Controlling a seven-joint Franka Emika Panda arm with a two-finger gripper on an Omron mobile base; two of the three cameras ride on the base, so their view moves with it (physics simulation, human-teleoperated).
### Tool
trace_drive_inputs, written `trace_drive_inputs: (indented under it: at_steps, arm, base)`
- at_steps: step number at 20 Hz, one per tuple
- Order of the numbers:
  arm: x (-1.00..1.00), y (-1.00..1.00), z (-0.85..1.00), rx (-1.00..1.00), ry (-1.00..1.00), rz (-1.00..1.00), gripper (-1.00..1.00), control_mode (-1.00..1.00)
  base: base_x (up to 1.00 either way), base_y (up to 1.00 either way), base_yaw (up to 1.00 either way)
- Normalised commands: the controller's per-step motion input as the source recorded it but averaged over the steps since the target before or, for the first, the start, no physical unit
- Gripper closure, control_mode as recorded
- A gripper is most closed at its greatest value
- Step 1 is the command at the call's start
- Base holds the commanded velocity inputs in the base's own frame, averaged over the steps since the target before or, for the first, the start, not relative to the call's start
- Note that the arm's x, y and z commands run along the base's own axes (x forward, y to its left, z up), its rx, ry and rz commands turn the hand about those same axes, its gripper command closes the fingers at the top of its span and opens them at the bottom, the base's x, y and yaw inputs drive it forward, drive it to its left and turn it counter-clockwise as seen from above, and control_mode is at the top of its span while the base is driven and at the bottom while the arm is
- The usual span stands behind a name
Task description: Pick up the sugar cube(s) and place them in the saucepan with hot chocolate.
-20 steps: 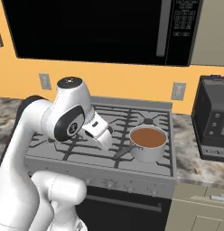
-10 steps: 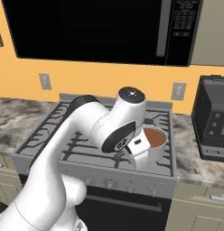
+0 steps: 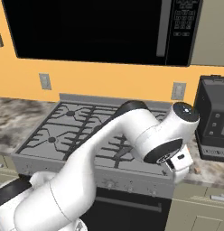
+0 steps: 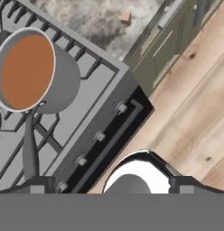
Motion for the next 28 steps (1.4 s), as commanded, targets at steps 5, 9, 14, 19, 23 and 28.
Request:
trace_drive_inputs:
  at_steps: [5,9,14,19,23,28]
  arm:
    - [0.11,-1.00,-0.20,0.07,0.01,0.00,-1.00,-1.00]
    - [0.21,-1.00,-0.33,0.07,0.04,0.00,-1.00,-1.00]
    - [0.03,-1.00,-0.41,0.06,0.00,0.04,-1.00,-1.00]
    - [0.20,-0.34,-0.11,-0.03,-0.06,0.20,-1.00,-1.00]
    - [0.46,-0.19,-0.12,0.00,-0.06,0.36,-1.00,-1.00]
    - [0.06,-0.34,-0.32,-0.07,-0.06,0.53,-1.00,-1.00]
  base:
    - [0.00,0.00,0.00]
    - [0.00,0.00,0.00]
    - [0.00,0.00,0.00]
    - [0.00,0.00,0.00]
    - [0.00,0.00,0.00]
    - [0.00,0.00,0.00]
